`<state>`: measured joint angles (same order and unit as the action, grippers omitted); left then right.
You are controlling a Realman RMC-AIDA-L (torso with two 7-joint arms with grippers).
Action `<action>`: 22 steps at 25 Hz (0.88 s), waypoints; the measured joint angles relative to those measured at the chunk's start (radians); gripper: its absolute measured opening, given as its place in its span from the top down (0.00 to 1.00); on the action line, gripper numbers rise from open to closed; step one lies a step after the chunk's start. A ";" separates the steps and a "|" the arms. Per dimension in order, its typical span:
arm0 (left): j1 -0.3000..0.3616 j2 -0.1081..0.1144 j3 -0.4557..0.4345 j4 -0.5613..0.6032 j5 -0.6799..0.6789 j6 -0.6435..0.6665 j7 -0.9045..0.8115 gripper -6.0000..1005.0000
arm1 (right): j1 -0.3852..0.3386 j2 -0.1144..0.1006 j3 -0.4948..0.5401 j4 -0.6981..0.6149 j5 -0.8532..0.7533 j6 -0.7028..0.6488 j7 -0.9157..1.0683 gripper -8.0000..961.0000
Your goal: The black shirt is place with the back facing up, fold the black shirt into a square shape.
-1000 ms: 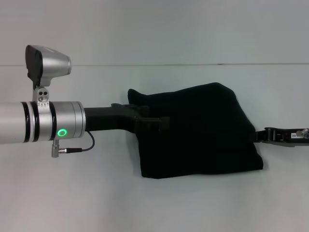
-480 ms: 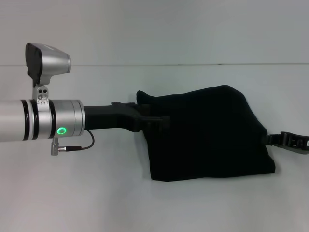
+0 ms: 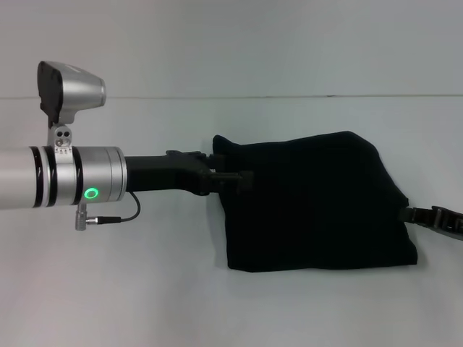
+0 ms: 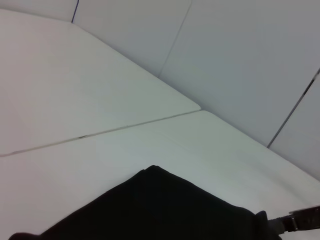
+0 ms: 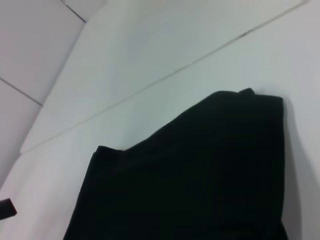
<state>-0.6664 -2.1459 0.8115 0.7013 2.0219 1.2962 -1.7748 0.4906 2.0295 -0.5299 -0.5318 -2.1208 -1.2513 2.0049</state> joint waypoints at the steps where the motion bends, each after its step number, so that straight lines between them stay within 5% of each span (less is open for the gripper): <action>1: 0.000 0.001 0.000 0.000 0.000 0.000 0.000 0.14 | -0.005 0.003 0.005 -0.003 0.000 -0.001 -0.003 0.96; 14: -0.003 0.008 -0.002 0.001 0.001 0.002 -0.002 0.14 | -0.038 0.035 0.105 -0.011 0.006 -0.012 -0.068 0.96; 22: -0.002 0.009 -0.003 0.001 0.001 0.002 -0.002 0.14 | -0.046 0.038 0.136 -0.011 0.041 -0.015 -0.101 0.96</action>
<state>-0.6688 -2.1368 0.8084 0.7026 2.0233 1.2977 -1.7764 0.4447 2.0675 -0.3937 -0.5431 -2.0802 -1.2665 1.9044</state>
